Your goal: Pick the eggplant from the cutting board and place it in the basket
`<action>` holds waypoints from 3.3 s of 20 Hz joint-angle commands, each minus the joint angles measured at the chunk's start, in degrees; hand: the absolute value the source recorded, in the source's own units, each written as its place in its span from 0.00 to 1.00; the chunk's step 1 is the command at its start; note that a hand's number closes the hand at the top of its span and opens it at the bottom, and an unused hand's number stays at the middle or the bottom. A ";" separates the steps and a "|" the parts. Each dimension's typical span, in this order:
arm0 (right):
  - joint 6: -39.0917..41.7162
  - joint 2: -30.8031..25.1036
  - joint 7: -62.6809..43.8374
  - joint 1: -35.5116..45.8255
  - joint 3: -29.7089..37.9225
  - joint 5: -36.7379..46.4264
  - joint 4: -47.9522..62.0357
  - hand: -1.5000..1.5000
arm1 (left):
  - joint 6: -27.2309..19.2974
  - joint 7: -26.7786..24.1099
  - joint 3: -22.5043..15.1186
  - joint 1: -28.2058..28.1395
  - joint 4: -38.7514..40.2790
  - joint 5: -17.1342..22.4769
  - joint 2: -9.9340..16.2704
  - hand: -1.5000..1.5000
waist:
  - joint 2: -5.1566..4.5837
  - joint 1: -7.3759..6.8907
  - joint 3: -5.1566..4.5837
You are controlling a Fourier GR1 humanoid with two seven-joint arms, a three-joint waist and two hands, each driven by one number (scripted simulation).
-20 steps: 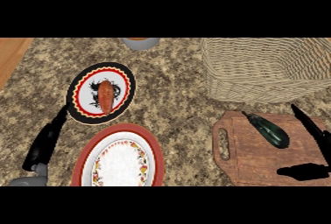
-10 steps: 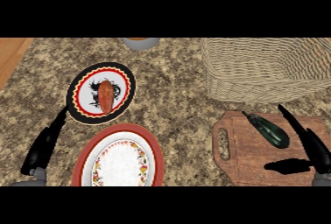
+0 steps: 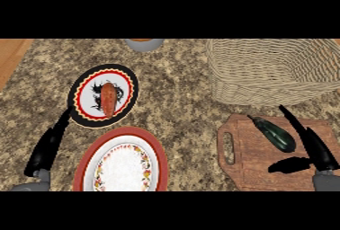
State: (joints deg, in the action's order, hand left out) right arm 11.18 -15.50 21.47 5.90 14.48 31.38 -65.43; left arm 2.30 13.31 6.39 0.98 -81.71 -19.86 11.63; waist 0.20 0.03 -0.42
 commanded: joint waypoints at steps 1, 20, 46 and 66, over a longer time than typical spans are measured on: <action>-0.81 -0.49 1.03 3.44 -0.24 -0.43 4.37 0.00 | 1.24 3.42 0.56 0.72 -2.53 0.47 0.07 0.50 | -0.20 -0.19 0.43; 3.60 5.87 3.34 1.64 -9.54 1.43 -0.84 1.00 | 1.92 0.05 1.72 0.38 0.59 0.24 1.23 0.50 | -0.12 -0.11 0.41; -13.38 -21.32 -17.29 -1.54 10.71 13.40 -21.74 1.00 | 0.39 -0.30 0.84 -3.00 -2.31 -0.81 -0.85 0.50 | 0.07 0.52 0.37; 20.47 -30.24 -45.93 12.95 20.62 -18.59 -45.29 1.00 | 0.10 -3.26 2.38 0.84 4.85 -0.89 -0.41 0.50 | -0.09 0.18 0.36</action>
State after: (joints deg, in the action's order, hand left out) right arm 26.51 -44.13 -19.02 15.63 33.20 19.17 -108.87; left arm 2.81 12.19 7.81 1.38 -79.83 -20.94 10.93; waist 0.07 0.01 -0.06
